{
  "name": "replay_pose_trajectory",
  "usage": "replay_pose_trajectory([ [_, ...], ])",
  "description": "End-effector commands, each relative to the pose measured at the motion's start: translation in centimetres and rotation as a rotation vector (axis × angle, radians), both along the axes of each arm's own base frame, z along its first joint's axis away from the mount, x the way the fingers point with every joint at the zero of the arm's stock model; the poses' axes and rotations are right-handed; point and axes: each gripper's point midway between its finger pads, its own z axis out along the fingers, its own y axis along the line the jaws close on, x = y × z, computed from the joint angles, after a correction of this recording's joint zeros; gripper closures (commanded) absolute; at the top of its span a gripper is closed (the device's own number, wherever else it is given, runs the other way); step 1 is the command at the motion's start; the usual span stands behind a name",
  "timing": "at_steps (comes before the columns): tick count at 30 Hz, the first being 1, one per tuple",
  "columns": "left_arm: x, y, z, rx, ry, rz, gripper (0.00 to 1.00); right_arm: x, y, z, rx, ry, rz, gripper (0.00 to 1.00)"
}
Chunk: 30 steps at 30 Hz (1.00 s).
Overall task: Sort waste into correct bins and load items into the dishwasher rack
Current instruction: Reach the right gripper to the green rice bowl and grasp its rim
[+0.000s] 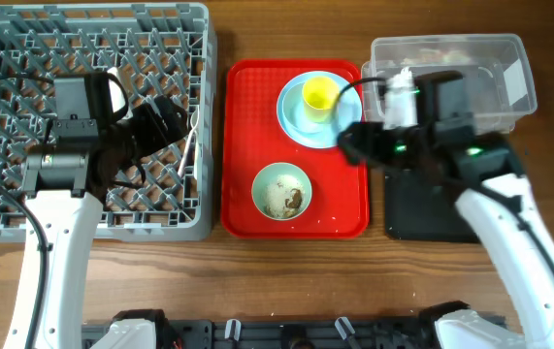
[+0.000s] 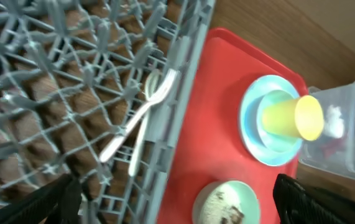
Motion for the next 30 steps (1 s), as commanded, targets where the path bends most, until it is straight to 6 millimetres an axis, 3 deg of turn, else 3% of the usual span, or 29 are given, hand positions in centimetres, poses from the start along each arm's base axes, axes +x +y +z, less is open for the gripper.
replay_pose_trajectory([
  [1, 0.2, 4.0, -0.2, 0.192, -0.005, 0.079, 0.0, -2.5, 6.4, -0.6, -0.023, -0.013, 0.152, 0.18],
  [3, 0.0, 6.6, -0.1, 0.314, 0.004, 0.17, 0.0, -4.6, 10.8, -1.7, -0.046, -0.029, 0.279, 0.19],
  [6, -0.1, 7.6, 0.0, 0.362, 0.007, 0.206, 0.0, -7.0, 15.0, -3.9, -0.102, -0.042, 0.393, 0.24],
  [8, -0.1, 7.6, 0.0, 0.362, 0.006, 0.207, 0.0, -8.6, 17.0, -6.2, -0.159, -0.035, 0.454, 0.28],
  [12, -0.1, 7.6, 0.0, 0.362, 0.007, 0.207, 0.0, -10.7, 18.8, -11.0, -0.262, 0.021, 0.526, 0.46],
  [14, -0.1, 7.6, 0.0, 0.362, 0.007, 0.207, 0.0, -10.9, 18.9, -13.0, -0.305, 0.045, 0.532, 0.6],
  [17, -0.1, 7.6, 0.0, 0.362, 0.007, 0.207, 0.0, -9.7, 17.9, -14.6, -0.392, 0.029, 0.491, 0.67],
  [24, -0.1, 7.6, 0.0, 0.362, 0.007, 0.207, 0.0, -7.0, 18.9, -13.4, -0.381, -0.101, 0.433, 0.58],
  [27, -0.1, 7.6, 0.0, 0.362, 0.007, 0.207, 0.0, -5.4, 17.2, -13.3, -0.481, -0.164, 0.36, 0.57],
  [30, -0.1, 7.6, 0.0, 0.362, 0.007, 0.207, 0.0, -5.2, 16.0, -13.6, -0.539, -0.164, 0.341, 0.57],
])
